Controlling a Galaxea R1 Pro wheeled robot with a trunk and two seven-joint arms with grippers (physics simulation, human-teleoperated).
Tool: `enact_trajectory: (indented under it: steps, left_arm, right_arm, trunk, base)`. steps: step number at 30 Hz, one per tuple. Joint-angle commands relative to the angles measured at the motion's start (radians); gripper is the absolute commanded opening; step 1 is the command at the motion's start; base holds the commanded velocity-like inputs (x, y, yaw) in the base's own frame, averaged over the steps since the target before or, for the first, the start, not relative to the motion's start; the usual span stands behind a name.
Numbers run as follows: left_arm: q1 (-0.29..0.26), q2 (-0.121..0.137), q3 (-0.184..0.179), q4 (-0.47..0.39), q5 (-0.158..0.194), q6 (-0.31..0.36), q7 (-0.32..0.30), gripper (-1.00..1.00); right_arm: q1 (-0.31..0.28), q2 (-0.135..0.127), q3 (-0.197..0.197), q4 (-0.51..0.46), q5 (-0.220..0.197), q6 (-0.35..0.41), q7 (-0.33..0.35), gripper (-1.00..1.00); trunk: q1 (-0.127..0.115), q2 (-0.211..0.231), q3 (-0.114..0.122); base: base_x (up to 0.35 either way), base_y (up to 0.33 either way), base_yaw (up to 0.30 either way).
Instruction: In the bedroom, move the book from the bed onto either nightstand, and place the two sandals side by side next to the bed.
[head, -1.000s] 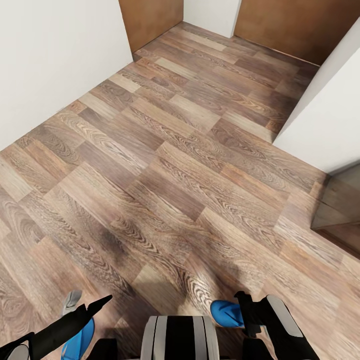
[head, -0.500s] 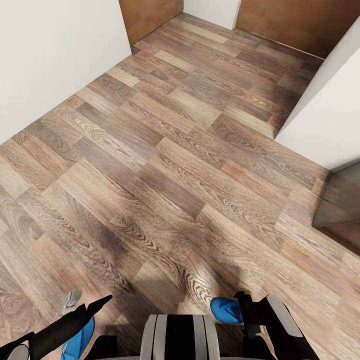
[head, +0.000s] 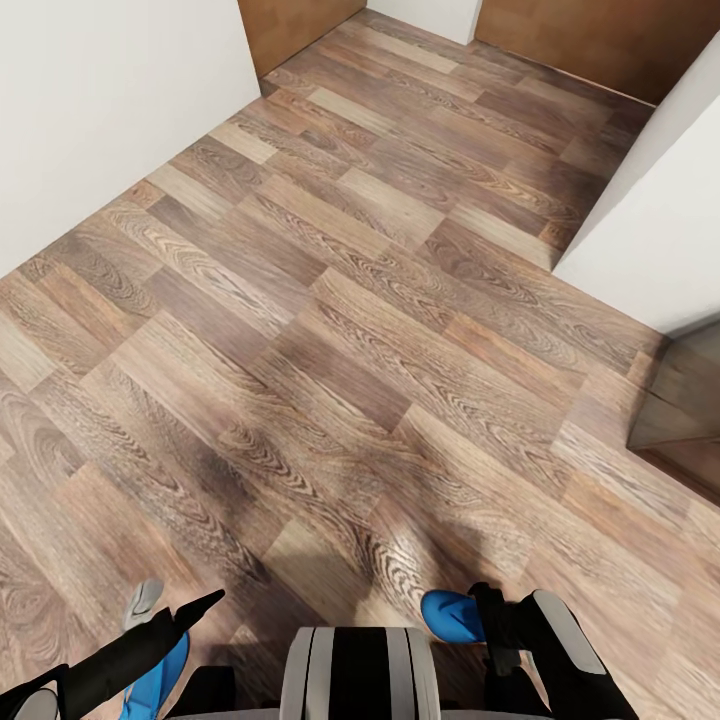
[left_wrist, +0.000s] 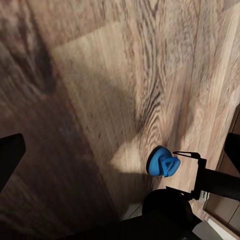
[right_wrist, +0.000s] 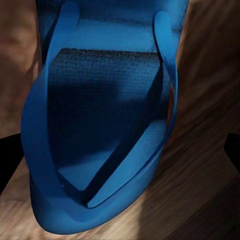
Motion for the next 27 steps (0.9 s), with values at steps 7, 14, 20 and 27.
enact_trajectory:
  steps: [7,14,20,27]
  left_arm:
    - [0.0,0.0,0.001,0.0,0.004,0.007,-0.001,1.0]
    - [0.0,0.0,0.001,-0.001,0.004,0.007,-0.001,1.0]
    - [0.0,0.0,0.003,-0.001,0.004,0.007,-0.001,1.0]
    - [0.0,0.0,0.003,-0.001,0.004,0.007,-0.001,1.0]
  right_arm:
    - [0.0,0.0,-0.003,-0.001,0.007,0.011,-0.008,1.0]
    - [0.0,-0.001,-0.003,-0.001,0.007,0.012,-0.008,1.0]
    - [0.0,-0.001,-0.004,-0.001,0.007,0.012,-0.008,-1.0]
    - [0.0,-0.001,-0.005,-0.002,0.007,0.012,-0.008,-1.0]
  trunk:
    - [0.0,0.0,-0.001]
    - [0.0,0.0,-0.001]
    - [0.0,0.0,-0.001]
    - [0.0,0.0,-0.001]
  base:
    - [0.0,0.0,0.0]
    - [0.0,0.0,0.0]
    - [0.0,0.0,0.0]
    - [0.0,0.0,0.0]
